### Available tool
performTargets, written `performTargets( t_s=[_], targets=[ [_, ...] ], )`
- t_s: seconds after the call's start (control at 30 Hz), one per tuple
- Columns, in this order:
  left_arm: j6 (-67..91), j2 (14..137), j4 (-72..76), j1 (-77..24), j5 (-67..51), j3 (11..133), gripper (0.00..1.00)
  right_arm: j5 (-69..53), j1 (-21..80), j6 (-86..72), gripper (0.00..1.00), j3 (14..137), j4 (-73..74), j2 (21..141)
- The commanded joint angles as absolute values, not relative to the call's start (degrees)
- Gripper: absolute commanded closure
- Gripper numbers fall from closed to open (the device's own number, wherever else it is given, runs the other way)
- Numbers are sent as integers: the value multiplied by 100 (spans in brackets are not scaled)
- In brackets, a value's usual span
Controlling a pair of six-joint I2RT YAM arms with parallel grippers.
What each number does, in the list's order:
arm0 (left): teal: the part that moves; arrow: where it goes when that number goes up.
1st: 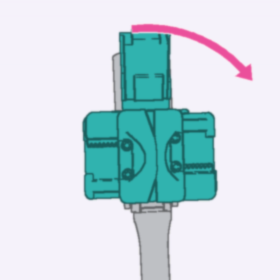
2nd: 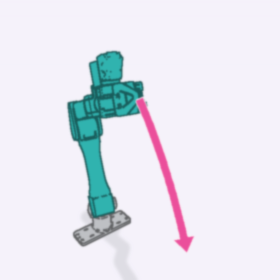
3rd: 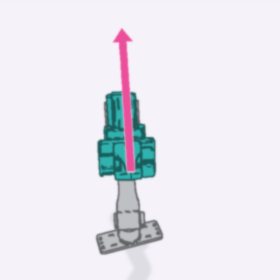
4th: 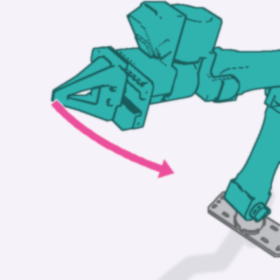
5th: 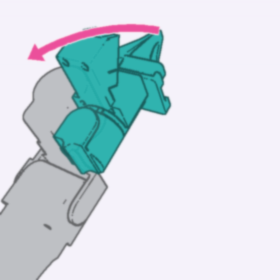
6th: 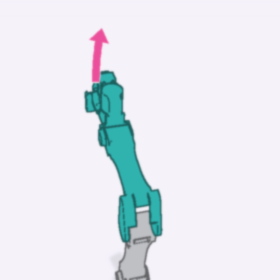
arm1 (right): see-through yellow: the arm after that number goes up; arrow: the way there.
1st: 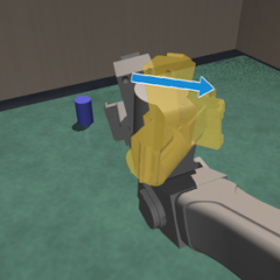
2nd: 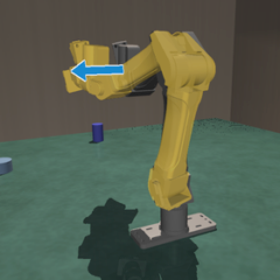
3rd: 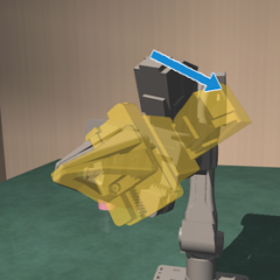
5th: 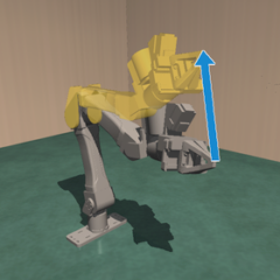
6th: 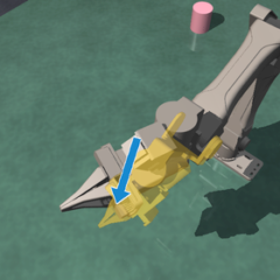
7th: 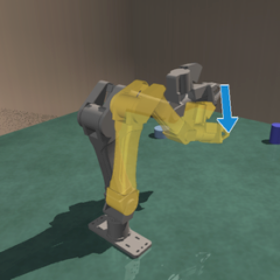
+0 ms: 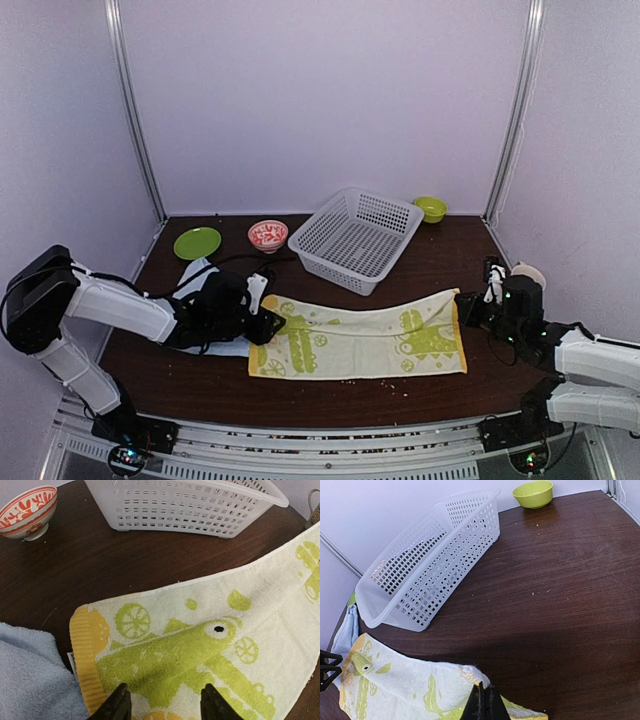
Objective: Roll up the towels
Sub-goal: Fold the towel at the center of the board.
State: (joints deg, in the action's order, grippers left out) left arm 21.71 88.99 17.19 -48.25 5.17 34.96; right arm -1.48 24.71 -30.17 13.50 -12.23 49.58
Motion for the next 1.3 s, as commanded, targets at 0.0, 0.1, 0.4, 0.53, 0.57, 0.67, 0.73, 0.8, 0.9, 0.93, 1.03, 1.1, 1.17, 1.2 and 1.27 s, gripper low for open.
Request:
performTargets(
  t_s=[0.0, 0.1, 0.4, 0.53, 0.57, 0.67, 0.73, 0.8, 0.9, 0.93, 1.03, 1.1, 1.17, 1.2, 1.27],
  targets=[
    [2165, 8530, 1543, -4607, 705, 3671, 46, -198, 2439, -3014, 100, 1325, -1181, 4877],
    [2232, 8510, 878, -4374, 841, 4067, 44, -219, 2436, -3059, 100, 1337, -1162, 4877],
    [2459, 9803, -1045, -4064, 871, 6069, 46, -331, 2439, -3111, 100, 1381, -1319, 5079],
    [2505, 10406, -1553, -4037, 843, 6650, 49, -372, 2439, -3087, 100, 1401, -1345, 5136],
    [2532, 10527, -1651, -4023, 847, 6752, 50, -384, 2437, -3079, 100, 1405, -1345, 5138],
    [2669, 10824, -1822, -3910, 782, 6916, 50, -408, 2439, -3072, 100, 1413, -1333, 5128],
    [2738, 10962, -1889, -3829, 742, 6978, 50, -425, 2443, -3075, 100, 1412, -1334, 5116],
    [2763, 11083, -1931, -3774, 678, 7039, 50, -437, 2438, -3087, 100, 1396, -1339, 5115],
    [2771, 11235, -1982, -3714, 609, 7151, 50, -448, 2441, -3106, 100, 1370, -1369, 5121],
    [2760, 11271, -1991, -3703, 595, 7185, 50, -449, 2442, -3107, 100, 1363, -1374, 5130],
    [2743, 11383, -2040, -3692, 531, 7298, 50, -457, 2439, -3125, 100, 1350, -1402, 5143],
    [2734, 11460, -2068, -3699, 490, 7357, 51, -457, 2443, -3131, 100, 1354, -1414, 5158],
    [2718, 11530, -2092, -3698, 439, 7403, 53, -450, 2442, -3130, 100, 1353, -1414, 5151],
    [2716, 11558, -2097, -3693, 421, 7408, 54, -449, 2448, -3129, 100, 1361, -1415, 5150],
    [2704, 11606, -2108, -3693, 388, 7401, 57, -448, 2440, -3128, 100, 1356, -1406, 5150]
  ],
)
